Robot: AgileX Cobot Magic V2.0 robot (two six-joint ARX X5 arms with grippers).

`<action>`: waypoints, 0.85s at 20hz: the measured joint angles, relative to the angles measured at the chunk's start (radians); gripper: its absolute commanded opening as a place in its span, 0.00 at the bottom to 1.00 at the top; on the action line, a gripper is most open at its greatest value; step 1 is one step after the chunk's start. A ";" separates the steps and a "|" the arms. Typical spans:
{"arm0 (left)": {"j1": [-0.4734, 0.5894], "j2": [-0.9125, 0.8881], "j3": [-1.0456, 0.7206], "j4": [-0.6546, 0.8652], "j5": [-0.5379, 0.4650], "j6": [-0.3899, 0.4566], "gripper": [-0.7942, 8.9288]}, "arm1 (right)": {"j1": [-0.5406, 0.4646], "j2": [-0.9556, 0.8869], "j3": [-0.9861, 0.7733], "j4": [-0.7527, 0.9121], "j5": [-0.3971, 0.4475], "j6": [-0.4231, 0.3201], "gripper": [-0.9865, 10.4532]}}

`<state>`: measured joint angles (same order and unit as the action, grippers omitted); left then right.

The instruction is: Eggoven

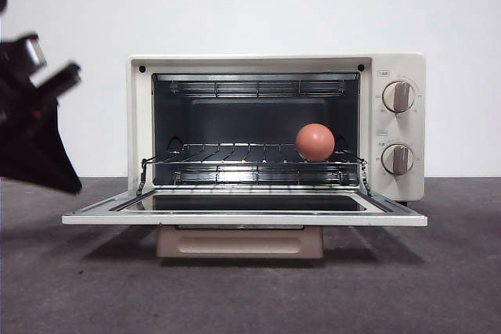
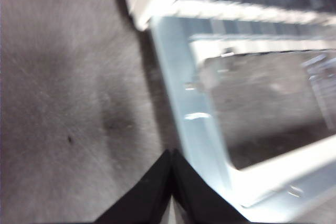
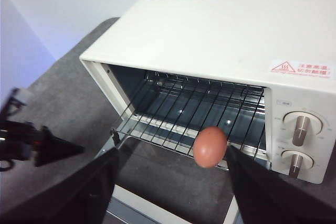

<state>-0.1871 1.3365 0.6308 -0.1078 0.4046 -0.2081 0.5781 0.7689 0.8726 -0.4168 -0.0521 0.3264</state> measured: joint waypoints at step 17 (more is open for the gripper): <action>-0.022 0.240 0.000 0.153 0.100 -0.019 0.09 | 0.000 -0.045 0.000 -0.024 0.000 -0.009 0.38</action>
<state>-0.2092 1.5768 0.6312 0.0456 0.5049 -0.2276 0.5781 0.7242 0.8726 -0.4412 -0.0521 0.3176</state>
